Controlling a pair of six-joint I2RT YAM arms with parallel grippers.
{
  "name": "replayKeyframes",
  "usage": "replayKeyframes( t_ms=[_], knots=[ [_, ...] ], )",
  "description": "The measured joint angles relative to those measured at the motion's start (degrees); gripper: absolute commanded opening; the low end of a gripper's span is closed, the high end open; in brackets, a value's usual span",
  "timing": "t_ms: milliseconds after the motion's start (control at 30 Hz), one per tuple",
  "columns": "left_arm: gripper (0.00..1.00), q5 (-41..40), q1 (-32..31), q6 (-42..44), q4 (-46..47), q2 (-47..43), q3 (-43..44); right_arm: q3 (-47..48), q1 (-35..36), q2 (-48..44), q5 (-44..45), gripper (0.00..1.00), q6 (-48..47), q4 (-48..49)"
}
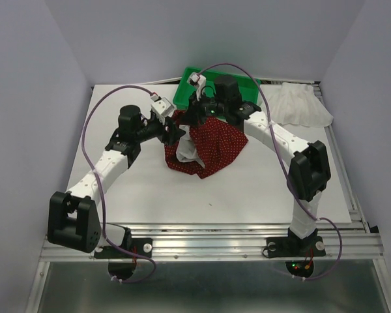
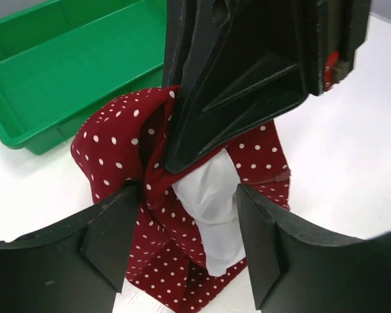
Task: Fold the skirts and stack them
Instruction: Flatten the skirt out
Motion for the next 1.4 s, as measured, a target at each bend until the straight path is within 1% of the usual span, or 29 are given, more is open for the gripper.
replayKeyframes(
  t_ms=[133,233,300,367,467,500,567,633,867,1033,1133,1267,1400],
  knots=[
    [0.54,-3.87,-1.11,2.97,0.22,0.37,0.00,0.00,0.00,0.00,-1.31,0.07,1.03,-0.11],
    [0.49,-5.33,-1.27,5.42,0.20,0.46,0.00,0.00,0.00,-0.02,-2.03,0.01,1.51,-0.22],
    [0.45,-5.51,-1.31,7.17,0.07,0.46,0.02,0.00,0.00,0.00,-2.47,0.01,1.57,-0.24],
    [0.45,-4.96,-0.90,9.25,-0.61,0.46,0.15,0.00,0.00,-0.02,-2.99,0.01,1.55,-0.26],
    [0.47,-3.48,-0.50,11.43,-1.95,0.46,0.55,-0.02,0.00,0.00,-3.72,0.01,1.53,-0.42],
    [0.51,-2.69,-0.26,12.37,-2.56,0.44,0.76,-0.02,0.00,-0.02,-4.02,0.01,1.53,-0.52],
    [0.54,-1.25,-0.13,14.16,-3.78,0.39,1.11,-0.02,0.00,0.00,-4.70,0.01,1.55,-0.81],
    [0.55,-0.04,0.24,15.80,-5.14,0.31,1.42,-0.02,0.00,-0.02,-5.27,0.01,1.53,-1.09],
    [0.55,3.23,1.31,21.09,-9.53,-0.50,2.19,-0.04,0.00,-0.02,-6.51,0.01,0.26,-2.01],
    [0.52,4.35,1.79,23.41,-10.88,-1.22,2.45,-0.04,0.00,0.00,-7.32,0.01,-1.27,-3.13],
    [0.52,5.18,2.08,24.50,-11.47,-1.27,2.67,-0.04,0.00,0.00,-7.78,0.01,-2.05,-3.54],
    [0.56,6.51,2.08,26.21,-13.09,-1.27,3.23,-0.04,0.00,0.00,-8.20,0.01,-2.82,-4.22],
    [0.64,7.72,2.10,28.00,-15.43,-1.27,4.09,-0.04,0.00,0.00,-8.22,0.01,-3.23,-4.55]
  ],
)
